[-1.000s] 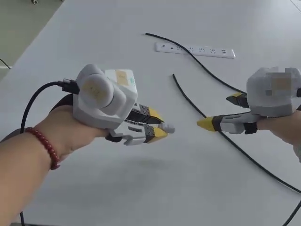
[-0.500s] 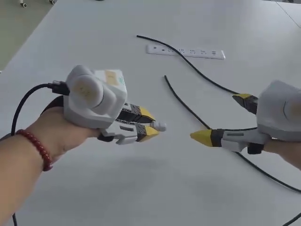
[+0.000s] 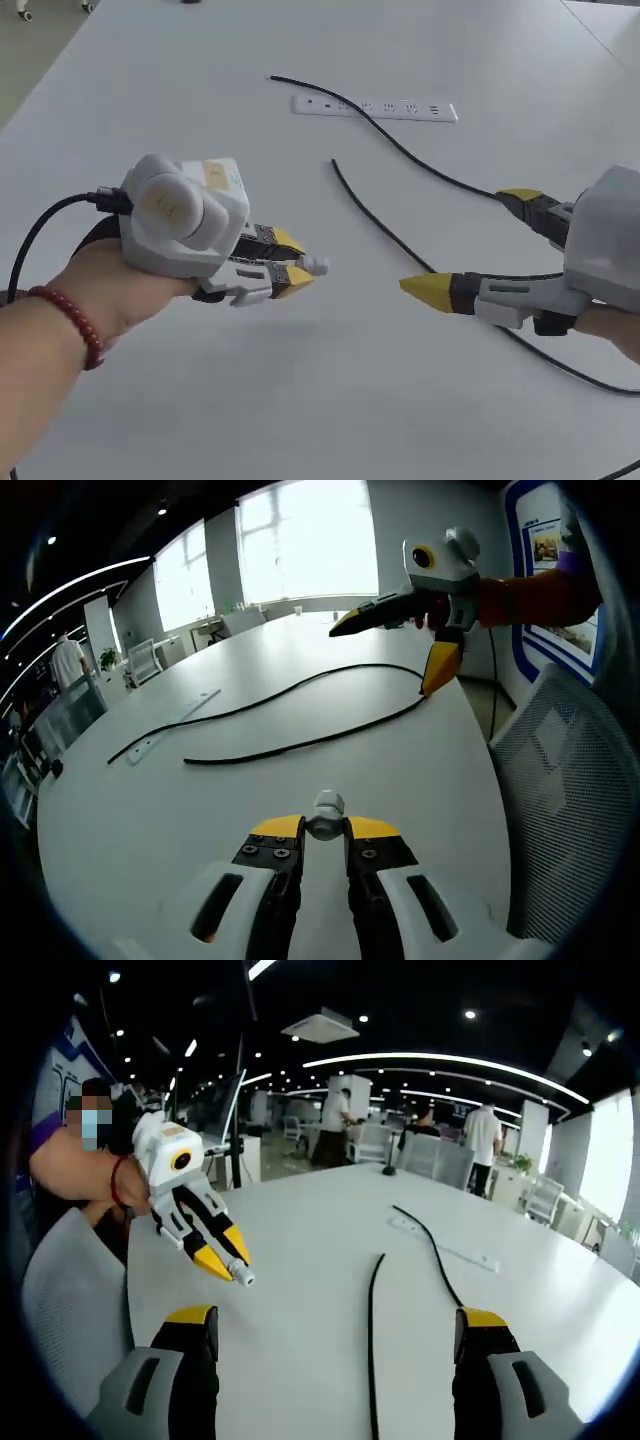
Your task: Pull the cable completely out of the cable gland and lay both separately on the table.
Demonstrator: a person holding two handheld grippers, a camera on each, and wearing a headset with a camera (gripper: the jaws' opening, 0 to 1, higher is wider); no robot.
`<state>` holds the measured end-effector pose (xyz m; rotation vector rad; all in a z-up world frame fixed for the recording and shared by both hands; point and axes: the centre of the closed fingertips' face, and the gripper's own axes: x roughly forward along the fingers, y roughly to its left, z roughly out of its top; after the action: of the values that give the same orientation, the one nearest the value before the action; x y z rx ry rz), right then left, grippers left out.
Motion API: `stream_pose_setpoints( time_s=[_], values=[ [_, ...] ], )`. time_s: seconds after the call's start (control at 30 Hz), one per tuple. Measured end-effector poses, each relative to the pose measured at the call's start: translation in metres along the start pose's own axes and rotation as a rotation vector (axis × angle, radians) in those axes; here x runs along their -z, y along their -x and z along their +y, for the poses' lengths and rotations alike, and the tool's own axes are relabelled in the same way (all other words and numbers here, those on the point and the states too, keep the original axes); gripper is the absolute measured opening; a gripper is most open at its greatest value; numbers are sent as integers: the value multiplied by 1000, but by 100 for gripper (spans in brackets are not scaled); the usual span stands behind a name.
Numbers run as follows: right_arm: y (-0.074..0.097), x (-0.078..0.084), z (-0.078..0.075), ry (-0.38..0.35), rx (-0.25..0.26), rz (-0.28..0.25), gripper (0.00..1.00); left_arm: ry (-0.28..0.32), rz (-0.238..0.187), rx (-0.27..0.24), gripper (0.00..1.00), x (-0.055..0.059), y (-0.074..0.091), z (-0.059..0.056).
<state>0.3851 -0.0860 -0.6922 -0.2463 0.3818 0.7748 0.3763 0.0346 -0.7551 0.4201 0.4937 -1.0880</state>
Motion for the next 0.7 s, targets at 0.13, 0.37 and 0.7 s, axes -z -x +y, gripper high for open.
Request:
stream_pose_setpoints(
  time_s=[0.13,0.37,0.7],
  values=[
    [4,1,-2,1,13,4,100,11,4,-52,16,8,-13,15],
    [9,0,-4,6,26,5,99,14,61,-91,16,29,-33,26],
    [12,-2,-7,10,39,3,99,16,97,-88,17,44,-40,22]
  ],
)
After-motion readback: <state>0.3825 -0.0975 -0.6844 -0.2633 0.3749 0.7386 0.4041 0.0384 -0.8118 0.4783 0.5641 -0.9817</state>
